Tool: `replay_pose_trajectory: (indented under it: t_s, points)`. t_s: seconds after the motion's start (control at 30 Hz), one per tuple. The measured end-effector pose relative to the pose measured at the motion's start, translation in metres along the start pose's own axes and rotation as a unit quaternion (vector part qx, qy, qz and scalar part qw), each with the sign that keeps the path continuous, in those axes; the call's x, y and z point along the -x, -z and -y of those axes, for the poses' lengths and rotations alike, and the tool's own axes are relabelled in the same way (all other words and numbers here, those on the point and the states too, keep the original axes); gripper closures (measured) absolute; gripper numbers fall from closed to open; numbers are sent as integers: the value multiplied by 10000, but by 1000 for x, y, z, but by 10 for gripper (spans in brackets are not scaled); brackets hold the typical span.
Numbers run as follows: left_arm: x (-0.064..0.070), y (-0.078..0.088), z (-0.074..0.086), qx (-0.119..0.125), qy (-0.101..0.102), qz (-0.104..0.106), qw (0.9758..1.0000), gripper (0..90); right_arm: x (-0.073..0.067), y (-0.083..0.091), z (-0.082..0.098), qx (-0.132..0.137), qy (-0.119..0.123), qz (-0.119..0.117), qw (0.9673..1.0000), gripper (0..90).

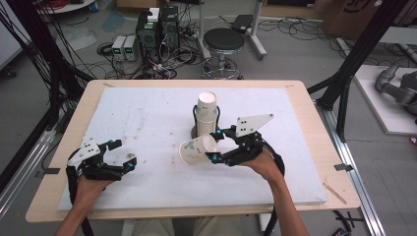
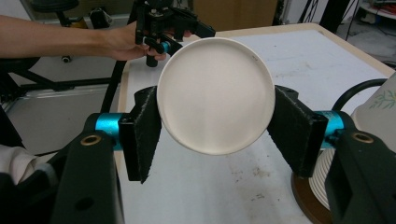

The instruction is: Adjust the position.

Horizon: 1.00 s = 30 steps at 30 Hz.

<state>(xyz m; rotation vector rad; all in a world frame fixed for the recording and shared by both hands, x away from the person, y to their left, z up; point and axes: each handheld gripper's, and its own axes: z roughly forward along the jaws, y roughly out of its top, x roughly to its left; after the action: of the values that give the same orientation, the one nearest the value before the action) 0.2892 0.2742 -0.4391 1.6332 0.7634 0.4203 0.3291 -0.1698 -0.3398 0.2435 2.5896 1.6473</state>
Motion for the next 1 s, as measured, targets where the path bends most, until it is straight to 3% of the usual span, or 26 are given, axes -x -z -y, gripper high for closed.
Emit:
replay_pose_trajectory:
  t_s: [0.07,0.5,0.67,0.8,1.0]
  points:
    - [3,-2,-8,67,-63,275,9996,24,0,-1,0,-8,15,-19,10000,377]
    - [14,-21,-31,21,-277,1062,9940,24,3,-5,-1,-8,-2,-108,9999,377]
    - [22,-33,-44,7,-389,1444,9888,24,5,-6,-1,46,-30,-135,9999,377]
    - [28,-43,-53,-26,-453,1786,9829,24,6,-8,-3,62,-22,-181,9998,377]
    - [37,-55,-61,-86,-512,2090,9765,24,6,-12,-5,41,7,-231,9997,377]
